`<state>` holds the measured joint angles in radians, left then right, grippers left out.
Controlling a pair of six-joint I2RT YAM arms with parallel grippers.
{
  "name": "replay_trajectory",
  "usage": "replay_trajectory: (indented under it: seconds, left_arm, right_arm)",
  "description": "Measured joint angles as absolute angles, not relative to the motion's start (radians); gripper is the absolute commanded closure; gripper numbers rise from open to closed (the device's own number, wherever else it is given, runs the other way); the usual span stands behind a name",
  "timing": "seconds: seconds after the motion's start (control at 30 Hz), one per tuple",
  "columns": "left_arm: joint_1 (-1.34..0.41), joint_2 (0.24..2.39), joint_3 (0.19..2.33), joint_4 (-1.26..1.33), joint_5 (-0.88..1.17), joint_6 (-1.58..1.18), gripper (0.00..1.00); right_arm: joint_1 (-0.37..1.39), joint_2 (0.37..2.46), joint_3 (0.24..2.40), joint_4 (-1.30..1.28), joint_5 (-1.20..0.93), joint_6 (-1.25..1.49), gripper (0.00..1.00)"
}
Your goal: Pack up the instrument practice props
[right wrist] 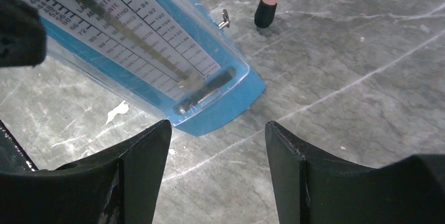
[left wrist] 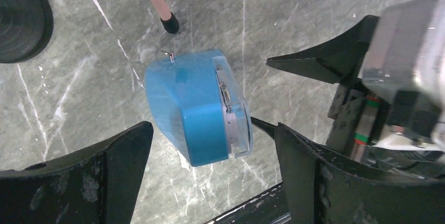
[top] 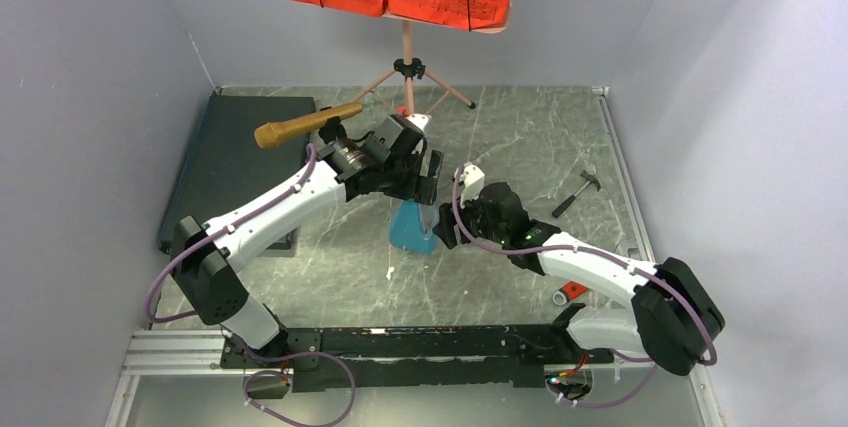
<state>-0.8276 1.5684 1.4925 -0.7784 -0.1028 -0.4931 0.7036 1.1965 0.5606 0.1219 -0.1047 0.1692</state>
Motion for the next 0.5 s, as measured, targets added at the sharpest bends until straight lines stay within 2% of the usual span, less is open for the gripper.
replay_trajectory:
  seconds: [0.4,0.5]
  left_arm:
    - [-0.827,1.568,1.451,-0.743,-0.070,-0.521,0.20]
    - [-0.825,1.567,1.442,-0.741,-0.077,-0.521,0.27]
  right_arm:
    - [0.707,1.276,0.574,0.213,-0.178,0.238,0.30]
    - [0.708,1.278,0.574,0.226,-0.194,0.256,0.30]
